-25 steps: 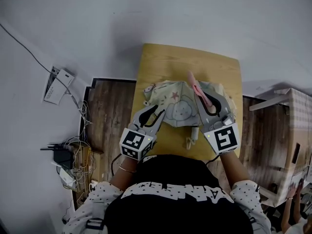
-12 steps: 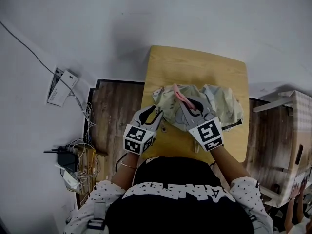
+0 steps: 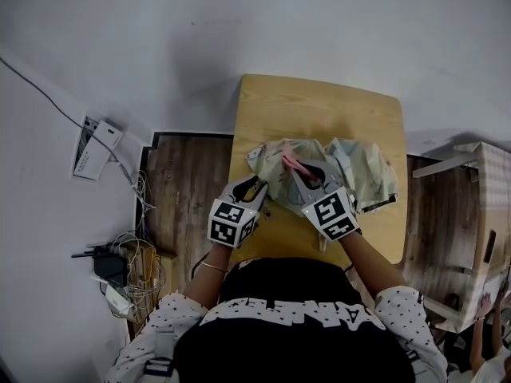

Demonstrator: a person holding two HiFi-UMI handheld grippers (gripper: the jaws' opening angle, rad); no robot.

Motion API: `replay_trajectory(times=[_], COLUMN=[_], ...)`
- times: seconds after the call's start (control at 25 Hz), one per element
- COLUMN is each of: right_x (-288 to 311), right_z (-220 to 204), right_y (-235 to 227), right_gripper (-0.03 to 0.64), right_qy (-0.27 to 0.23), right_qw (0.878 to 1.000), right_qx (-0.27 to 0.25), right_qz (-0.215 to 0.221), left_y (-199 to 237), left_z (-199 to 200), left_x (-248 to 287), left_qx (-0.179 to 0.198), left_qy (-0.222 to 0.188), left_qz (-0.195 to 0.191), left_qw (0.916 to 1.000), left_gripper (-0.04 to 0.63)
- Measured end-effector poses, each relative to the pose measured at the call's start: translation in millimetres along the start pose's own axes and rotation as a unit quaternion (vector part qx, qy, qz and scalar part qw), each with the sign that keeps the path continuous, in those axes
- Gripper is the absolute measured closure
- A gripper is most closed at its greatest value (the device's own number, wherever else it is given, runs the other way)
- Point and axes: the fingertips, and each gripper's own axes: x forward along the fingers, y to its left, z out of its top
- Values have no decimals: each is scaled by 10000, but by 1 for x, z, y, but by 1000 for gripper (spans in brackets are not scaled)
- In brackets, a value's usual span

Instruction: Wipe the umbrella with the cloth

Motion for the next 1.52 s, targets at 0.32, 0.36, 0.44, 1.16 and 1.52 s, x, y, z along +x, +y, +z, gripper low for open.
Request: replay_trajectory(times=[0.32, 0.36, 0.44, 1.16, 1.52], right_x=[4, 4, 4, -16, -26], right_z=[-9, -11, -14, -37, -46], right_y=[15, 18, 25, 74, 92], right_gripper=[583, 583, 583, 578, 578], right_qy=[147, 167, 201, 412, 530], right_qw=[9995, 9993, 9989, 9925, 9883], right_qx=[-63, -70, -99, -218, -218], right_qz=[274, 321, 420, 1129, 1410], left_y=[-3, -4, -5, -9, -10], left_z=[4, 5, 9, 16, 15], left_x=[-2, -3, -5, -12, -12], left_qx=[-51, -69, -104, -199, -240], left_qy=[-79, -105, -163, -284, -308], left_qz=[-82, -92, -118, -26, 3], left_qw=[9999, 9999, 9997, 9994, 9992], left_gripper=[571, 572, 574, 577, 577])
